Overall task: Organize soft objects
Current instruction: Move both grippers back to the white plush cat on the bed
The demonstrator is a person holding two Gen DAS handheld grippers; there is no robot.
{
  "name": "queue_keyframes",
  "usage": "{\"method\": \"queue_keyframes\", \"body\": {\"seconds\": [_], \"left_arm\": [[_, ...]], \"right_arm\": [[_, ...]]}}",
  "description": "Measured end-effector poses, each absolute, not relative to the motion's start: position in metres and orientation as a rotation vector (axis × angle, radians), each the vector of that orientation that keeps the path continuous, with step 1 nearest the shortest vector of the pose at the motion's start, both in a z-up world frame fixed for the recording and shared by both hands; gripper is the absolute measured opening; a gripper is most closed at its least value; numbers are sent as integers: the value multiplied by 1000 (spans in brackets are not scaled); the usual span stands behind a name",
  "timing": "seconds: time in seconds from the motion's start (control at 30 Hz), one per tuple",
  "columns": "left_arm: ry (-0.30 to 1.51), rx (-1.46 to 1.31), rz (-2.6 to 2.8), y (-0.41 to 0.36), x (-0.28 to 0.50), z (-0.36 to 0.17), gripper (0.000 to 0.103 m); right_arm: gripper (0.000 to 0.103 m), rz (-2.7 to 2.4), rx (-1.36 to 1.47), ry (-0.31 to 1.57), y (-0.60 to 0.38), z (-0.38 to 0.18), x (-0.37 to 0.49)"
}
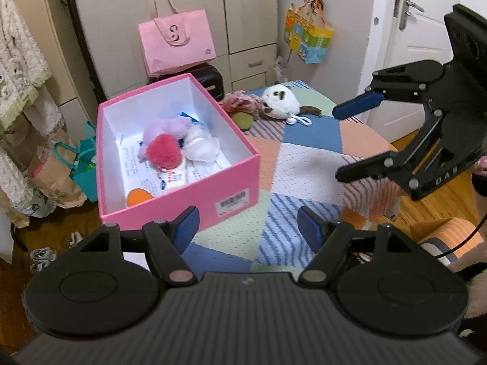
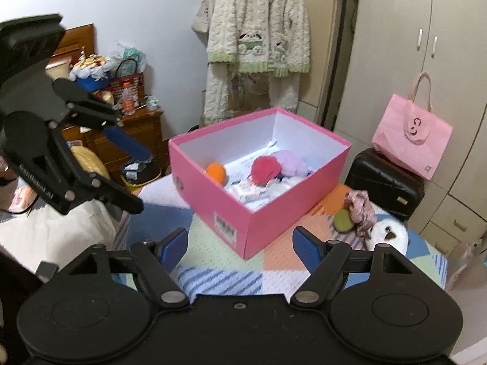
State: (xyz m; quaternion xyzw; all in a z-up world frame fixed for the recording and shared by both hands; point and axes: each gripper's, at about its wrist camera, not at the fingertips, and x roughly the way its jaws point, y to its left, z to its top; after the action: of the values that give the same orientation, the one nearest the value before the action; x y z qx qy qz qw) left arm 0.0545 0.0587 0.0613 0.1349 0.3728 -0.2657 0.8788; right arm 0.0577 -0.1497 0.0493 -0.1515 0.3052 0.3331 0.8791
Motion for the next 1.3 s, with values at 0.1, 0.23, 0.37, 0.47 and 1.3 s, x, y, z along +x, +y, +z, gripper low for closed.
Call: {"method": "queue_keyframes", "body": {"seconds": [0.1,0.23,0.37,0.47,1.3], "left_arm": [[800,281,-572,51,55,54,72],[831,292,-593,37,60,45,76],[835,306,-611,22,65,38,85],[824,322,-624,10,70,34,88],[638,-12,-630,-65,138,-8,89]], "right_arm": [[80,681,-320,647,-157,39,52],[80,672,-305,648,-169,29,45],[80,669,-283,649,-183,20,46],[80,659,-263,651,-194,13,49],[81,497,-182,478,-269,-51,117]]}}
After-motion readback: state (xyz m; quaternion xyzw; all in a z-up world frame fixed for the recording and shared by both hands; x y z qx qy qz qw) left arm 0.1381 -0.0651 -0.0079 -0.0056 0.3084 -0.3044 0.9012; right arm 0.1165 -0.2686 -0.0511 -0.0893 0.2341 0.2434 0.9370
